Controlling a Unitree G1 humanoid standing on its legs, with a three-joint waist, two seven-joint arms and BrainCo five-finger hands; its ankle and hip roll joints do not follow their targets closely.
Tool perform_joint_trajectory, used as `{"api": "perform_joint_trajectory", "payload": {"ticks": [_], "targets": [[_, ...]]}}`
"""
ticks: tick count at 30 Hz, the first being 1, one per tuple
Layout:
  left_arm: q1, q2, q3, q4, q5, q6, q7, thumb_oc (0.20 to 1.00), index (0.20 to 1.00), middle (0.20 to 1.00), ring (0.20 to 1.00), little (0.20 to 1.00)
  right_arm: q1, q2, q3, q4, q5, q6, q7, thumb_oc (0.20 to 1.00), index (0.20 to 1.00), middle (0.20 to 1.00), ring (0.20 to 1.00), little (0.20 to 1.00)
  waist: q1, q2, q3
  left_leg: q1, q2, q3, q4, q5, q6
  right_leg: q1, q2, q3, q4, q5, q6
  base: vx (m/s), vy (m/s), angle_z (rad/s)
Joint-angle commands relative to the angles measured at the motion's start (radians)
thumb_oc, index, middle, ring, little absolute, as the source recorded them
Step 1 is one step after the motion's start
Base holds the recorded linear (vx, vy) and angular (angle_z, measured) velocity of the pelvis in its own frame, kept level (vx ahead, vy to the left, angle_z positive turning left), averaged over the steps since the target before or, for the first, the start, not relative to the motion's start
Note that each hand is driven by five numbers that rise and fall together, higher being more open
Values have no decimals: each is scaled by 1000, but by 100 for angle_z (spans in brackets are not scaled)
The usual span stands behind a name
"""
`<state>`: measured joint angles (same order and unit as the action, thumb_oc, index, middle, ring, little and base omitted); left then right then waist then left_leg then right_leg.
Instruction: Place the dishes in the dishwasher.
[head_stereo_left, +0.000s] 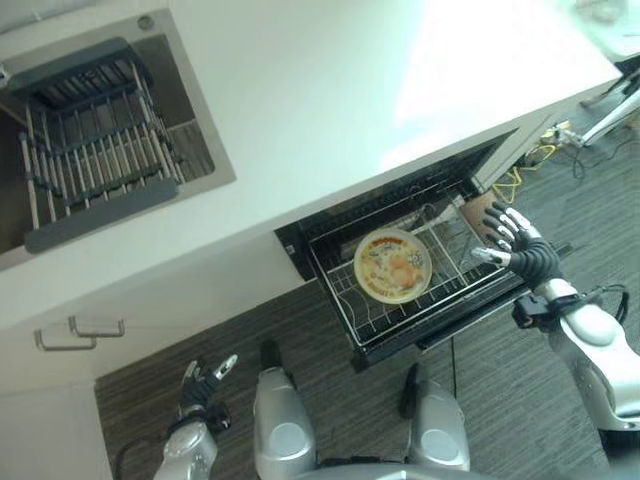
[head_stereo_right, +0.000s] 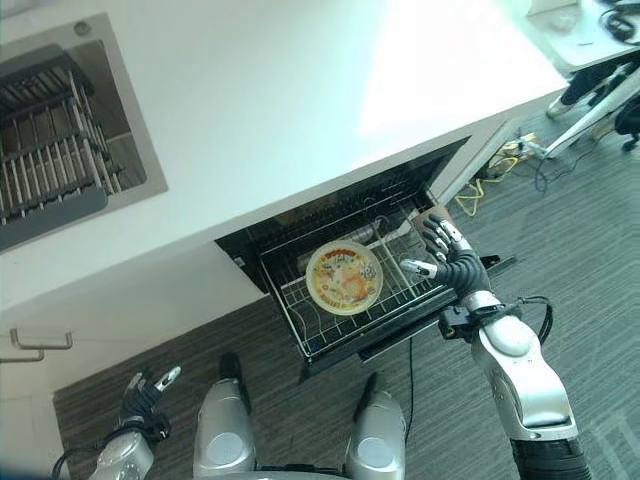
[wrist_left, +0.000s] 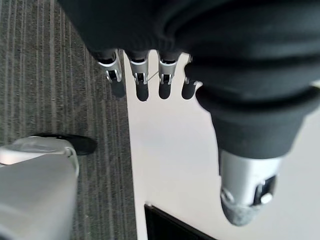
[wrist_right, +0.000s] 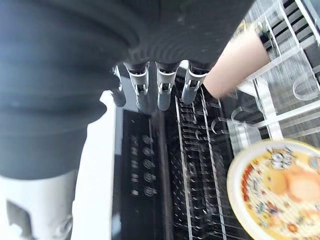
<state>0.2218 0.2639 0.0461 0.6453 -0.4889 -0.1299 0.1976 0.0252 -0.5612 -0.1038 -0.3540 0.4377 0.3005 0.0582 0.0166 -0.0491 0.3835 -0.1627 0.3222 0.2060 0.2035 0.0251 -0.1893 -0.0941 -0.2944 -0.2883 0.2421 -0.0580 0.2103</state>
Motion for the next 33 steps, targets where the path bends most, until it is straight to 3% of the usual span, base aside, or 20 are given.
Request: {"api": "perform_joint_trajectory", "payload": {"ticks": [1, 5, 7, 13, 18, 19, 20, 23, 33], "targets": [[28, 16, 11, 11, 52, -59, 29, 1000, 1000, 1000, 1000, 1000, -33, 6, -88, -61, 52, -158, 40, 1000, 1000, 1000, 1000, 1000, -9, -2, -68, 84, -4, 46, -124, 75, -1, 27, -31, 28, -66, 47, 16, 31, -29, -15], [28, -15, 11, 61, 73, -83, 25, 1000, 1000, 1000, 1000, 1000, -13, 7, -136, -57, 42, -214, 8, 1000, 1000, 1000, 1000, 1000, -18, -8, -118, 135, -12, 63, -221, 99, 0, 64, -26, 13, -160, 92, 15, 8, -31, -4], [21, -35, 14, 100, 72, -100, 26, 1000, 1000, 1000, 1000, 1000, 9, 10, -170, -39, 4, -206, -22, 1000, 1000, 1000, 1000, 1000, -29, -11, -148, 174, -10, 87, -284, 113, -2, 91, -26, -6, -224, 126, 19, -40, -36, 3], [1, -44, 32, 169, 81, -122, 10, 1000, 1000, 1000, 1000, 1000, 45, 15, -220, 17, -56, -205, -96, 1000, 1000, 1000, 1000, 1000, -47, -10, -181, 176, 11, 105, -291, 120, -17, 130, -20, -47, -311, 168, 19, -55, -49, -6], [-16, -47, 64, 237, 96, -119, 8, 1000, 1000, 1000, 1000, 1000, 78, 32, -252, 150, -98, -195, -204, 1000, 1000, 1000, 1000, 1000, -58, -9, -207, 213, 5, 119, -291, 98, -7, 156, -18, -60, -324, 171, 19, -23, -60, -5], [-16, -48, 71, 258, 113, -120, 5, 1000, 1000, 1000, 1000, 1000, 90, 42, -264, 189, -107, -195, -274, 664, 664, 664, 664, 664, -61, -8, -212, 222, 4, 118, -291, 93, -4, 162, -16, -61, -326, 169, 19, 10, -149, -1], [-21, -50, 77, 288, 130, -127, 6, 1000, 1000, 1000, 1000, 1000, 95, 65, -270, 263, -128, -224, -328, 200, 200, 200, 200, 200, -64, -3, -218, 233, 5, 121, -291, 88, -3, 169, -13, -62, -329, 167, 18, 12, -121, 0], [-18, -54, 81, 301, 139, -130, 12, 1000, 1000, 1000, 1000, 1000, 110, 77, -267, 313, -171, -216, -356, 200, 200, 200, 200, 200, -68, 1, -221, 243, 3, 120, -291, 85, 1, 176, -11, -58, -329, 165, 17, 15, -60, -7], [-9, -27, 99, 326, 161, -129, -4, 1000, 1000, 1000, 1000, 1000, 127, 140, -220, 587, -4, -203, -316, 200, 200, 200, 200, 200, -64, 13, -237, 263, -12, 106, -291, 72, 13, 202, 3, -60, -325, 146, 3, 48, -47, 0]]}}
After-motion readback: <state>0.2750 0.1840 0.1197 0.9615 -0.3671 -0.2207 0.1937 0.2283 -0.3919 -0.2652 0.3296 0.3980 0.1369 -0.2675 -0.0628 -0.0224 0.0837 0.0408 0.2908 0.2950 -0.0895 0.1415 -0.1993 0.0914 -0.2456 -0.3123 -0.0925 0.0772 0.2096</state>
